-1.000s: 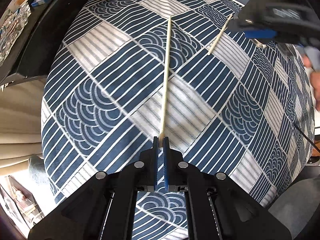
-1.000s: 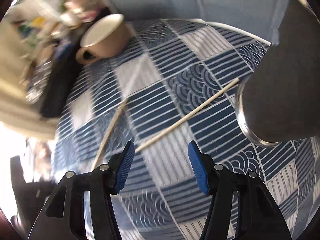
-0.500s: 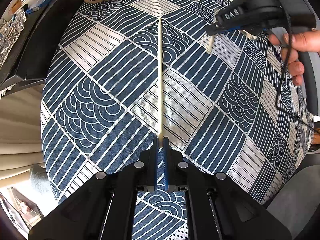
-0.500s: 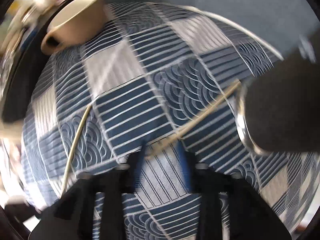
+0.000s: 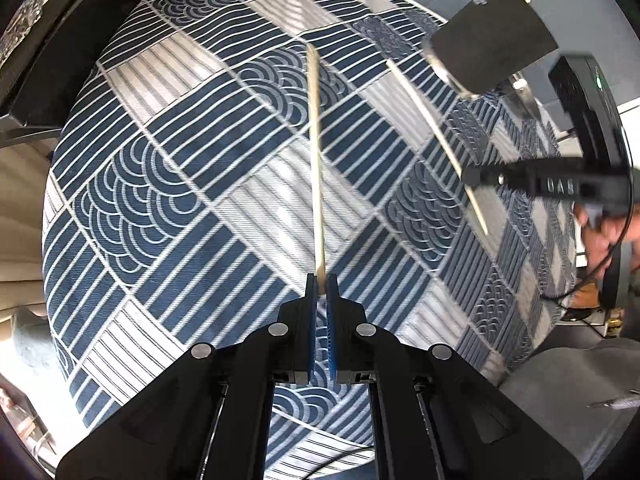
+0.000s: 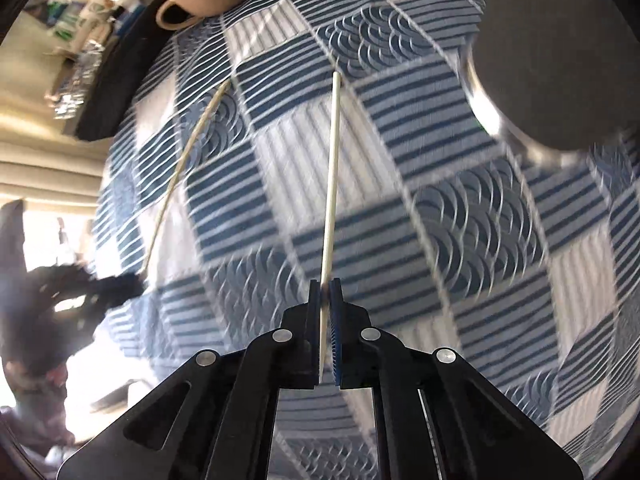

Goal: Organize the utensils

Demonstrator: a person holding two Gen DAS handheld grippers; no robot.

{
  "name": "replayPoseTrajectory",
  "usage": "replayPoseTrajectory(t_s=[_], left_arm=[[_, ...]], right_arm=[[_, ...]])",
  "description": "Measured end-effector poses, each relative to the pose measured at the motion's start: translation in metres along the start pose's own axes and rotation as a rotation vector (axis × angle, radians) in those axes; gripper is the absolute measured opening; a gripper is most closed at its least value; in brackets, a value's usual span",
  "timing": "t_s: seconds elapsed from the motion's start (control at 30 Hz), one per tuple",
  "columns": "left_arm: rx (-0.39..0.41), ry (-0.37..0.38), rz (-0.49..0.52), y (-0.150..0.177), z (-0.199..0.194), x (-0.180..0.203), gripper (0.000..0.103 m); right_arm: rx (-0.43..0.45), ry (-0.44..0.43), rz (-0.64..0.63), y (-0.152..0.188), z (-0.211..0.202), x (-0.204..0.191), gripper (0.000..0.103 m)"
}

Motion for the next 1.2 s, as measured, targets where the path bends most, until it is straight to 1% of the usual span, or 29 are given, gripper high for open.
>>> replayPoseTrajectory(t_s=[0.17, 0.23, 0.27, 0.33, 0.47, 0.53, 0.57, 0.63, 0.67, 0.7, 0.73, 0.8, 0.83, 0.93, 1.03, 1.07, 1.1, 1.2], left_arm=[[0.005, 0.016, 0.04, -0.001, -0.007, 0.03, 0.005], [0.01, 0.009, 0.06, -0.003, -0.012, 0.042, 0.005], [0.013, 0.012, 0.066, -0.002, -0.015, 0.046, 0.005], [0.023, 0.007, 0.082, -0.004, -0.018, 0.058, 0.005], [0.063, -0.023, 0.121, -0.005, -0.037, 0.084, 0.005], [0.079, -0.038, 0.136, -0.006, -0.046, 0.09, 0.005], [0.088, -0.046, 0.146, -0.007, -0.05, 0.096, 0.005], [0.09, -0.071, 0.154, -0.009, -0.05, 0.1, 0.005], [0.082, -0.089, 0.148, -0.01, -0.046, 0.101, 0.005], [0.074, -0.094, 0.137, -0.01, -0.043, 0.099, 0.005], [0.07, -0.093, 0.129, -0.009, -0.041, 0.097, 0.005], [0.052, -0.134, 0.104, -0.007, -0.032, 0.092, 0.005], [0.041, -0.157, 0.096, -0.005, -0.027, 0.089, 0.005], [0.014, -0.17, 0.071, 0.001, -0.015, 0.082, 0.005], [-0.011, -0.174, 0.056, 0.004, -0.003, 0.073, 0.005], [-0.018, -0.173, 0.055, 0.005, 0.001, 0.071, 0.005], [-0.026, -0.175, 0.055, 0.006, 0.004, 0.069, 0.005], [-0.041, -0.202, 0.067, 0.003, 0.012, 0.066, 0.005]], right_arm=[[0.026, -0.141, -0.001, 0.023, -0.015, 0.008, 0.004], [0.051, -0.18, -0.001, 0.036, -0.027, 0.013, 0.004], [0.059, -0.192, -0.002, 0.037, -0.032, 0.015, 0.003], [0.089, -0.224, 0.0, 0.049, -0.045, 0.02, 0.003], [0.143, -0.251, 0.012, 0.048, -0.062, 0.036, 0.001], [0.164, -0.255, 0.019, 0.053, -0.067, 0.043, 0.001], [0.171, -0.245, 0.024, 0.054, -0.068, 0.048, 0.001], [0.18, -0.177, 0.027, 0.058, -0.067, 0.056, 0.002], [0.175, -0.158, 0.01, 0.057, -0.065, 0.057, 0.005], [0.173, -0.134, -0.007, 0.057, -0.062, 0.055, 0.006], [0.182, -0.082, -0.036, 0.058, -0.06, 0.05, 0.006], [0.173, -0.013, -0.092, 0.055, -0.051, 0.04, 0.007], [0.169, 0.007, -0.111, 0.052, -0.045, 0.036, 0.007], [0.131, 0.031, -0.148, 0.047, -0.032, 0.03, 0.008], [0.105, 0.056, -0.182, 0.041, -0.022, 0.025, 0.016], [0.1, 0.066, -0.19, 0.04, -0.02, 0.023, 0.02], [0.096, 0.075, -0.198, 0.038, -0.018, 0.022, 0.022], [0.077, 0.131, -0.227, 0.028, -0.01, 0.015, 0.022]])
Point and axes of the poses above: each gripper's, at about its wrist camera, not at the fingertips, and z roughly the way its jaws point, x to its right, y to its underside, the point moved 2 cm from there along z, roughly the way its jaws point, and after that the axes turned 12 degrees about -x, right-handed, at the moved point
